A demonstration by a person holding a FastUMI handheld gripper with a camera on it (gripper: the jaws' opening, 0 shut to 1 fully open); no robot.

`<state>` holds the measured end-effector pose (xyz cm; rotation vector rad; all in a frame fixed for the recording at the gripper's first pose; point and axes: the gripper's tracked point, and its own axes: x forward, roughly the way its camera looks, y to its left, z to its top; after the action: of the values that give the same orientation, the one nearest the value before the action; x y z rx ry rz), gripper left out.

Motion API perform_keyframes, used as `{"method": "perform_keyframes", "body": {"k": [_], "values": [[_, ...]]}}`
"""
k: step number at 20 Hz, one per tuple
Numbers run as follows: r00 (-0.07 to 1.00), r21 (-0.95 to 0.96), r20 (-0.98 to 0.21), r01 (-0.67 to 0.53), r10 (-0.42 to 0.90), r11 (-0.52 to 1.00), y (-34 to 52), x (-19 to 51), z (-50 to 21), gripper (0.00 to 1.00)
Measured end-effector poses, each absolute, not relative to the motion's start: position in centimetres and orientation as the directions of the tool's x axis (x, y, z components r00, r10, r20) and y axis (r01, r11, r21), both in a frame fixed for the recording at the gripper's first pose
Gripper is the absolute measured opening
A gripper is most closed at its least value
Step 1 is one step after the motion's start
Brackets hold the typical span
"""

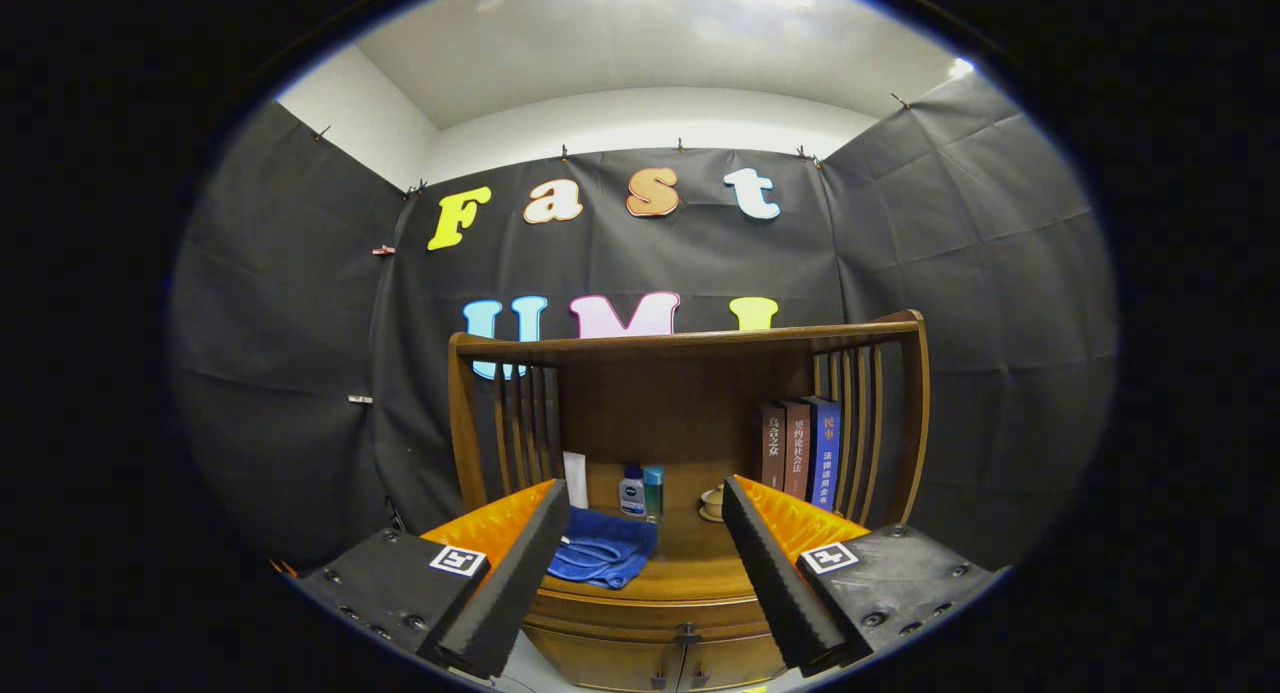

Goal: Pull open the drawer, take out the items inside it, and place them on the countertop above the cabinet.

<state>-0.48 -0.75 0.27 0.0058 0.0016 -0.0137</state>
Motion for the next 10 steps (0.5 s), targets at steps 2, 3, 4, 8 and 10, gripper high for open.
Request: {"method": "perform_keyframes", "body": {"k": [2,3,4,8,10], "values": [[1.000,-0.004,0.000,0.016,-0.016,1.000,-0.9,-0.5,0.5,0.98],[1.000,-0.004,0.003,0.020,-0.020,1.000,-1.0,-0.6,0.6,0.98],[1.000,-0.001,0.007,0.023,-0.023,1.000,-1.2,-0.8,0.7,0.98],[0.999,0.007,0.009,0.031,-0.031,1.000,-1.6,-1.0,0.9,0.98],[0.999,0.004,0.007,0.032,-0.032,0.999,-1.8,-1.1,0.9,0.99]]}}
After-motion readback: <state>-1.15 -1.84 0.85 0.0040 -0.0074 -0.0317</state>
